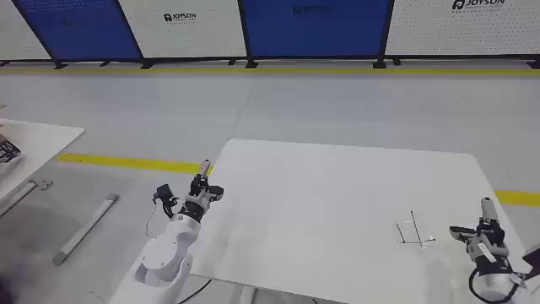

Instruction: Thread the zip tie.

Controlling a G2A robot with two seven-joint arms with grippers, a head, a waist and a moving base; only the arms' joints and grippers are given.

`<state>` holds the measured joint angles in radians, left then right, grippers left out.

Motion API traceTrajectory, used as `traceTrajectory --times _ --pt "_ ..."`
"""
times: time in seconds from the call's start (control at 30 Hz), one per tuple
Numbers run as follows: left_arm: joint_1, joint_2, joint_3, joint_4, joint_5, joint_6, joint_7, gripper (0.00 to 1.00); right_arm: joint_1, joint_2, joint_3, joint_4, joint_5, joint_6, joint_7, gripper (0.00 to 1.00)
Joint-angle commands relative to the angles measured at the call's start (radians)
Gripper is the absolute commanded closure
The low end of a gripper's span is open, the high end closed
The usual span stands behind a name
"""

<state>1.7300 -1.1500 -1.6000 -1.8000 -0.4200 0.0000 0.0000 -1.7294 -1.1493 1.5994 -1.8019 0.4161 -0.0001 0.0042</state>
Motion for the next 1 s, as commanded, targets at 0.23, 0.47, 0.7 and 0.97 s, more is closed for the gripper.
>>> traceTrajectory --times 0.23,0.47,0.7,0.97 --pt "0.0 0.0 0.0 0.0 0.0 0.0 0.0 0.0 0.005 0.023 0.075 0.006 -0.053 0.028 0.353 0.0" --pt "0.0 0.0 0.0 0.0 0.0 0.0 0.0 0.0 0.006 0.026 0.091 0.01 -0.059 0.037 0.372 0.0" --pt "0.0 0.0 0.0 0.0 0.0 0.0 0.0 0.0 0.006 0.026 0.091 0.01 -0.059 0.037 0.372 0.0" --pt "0.0 0.0 0.0 0.0 0.0 0.0 0.0 0.0 0.008 0.029 0.09 0.005 -0.073 0.033 0.427 0.0"
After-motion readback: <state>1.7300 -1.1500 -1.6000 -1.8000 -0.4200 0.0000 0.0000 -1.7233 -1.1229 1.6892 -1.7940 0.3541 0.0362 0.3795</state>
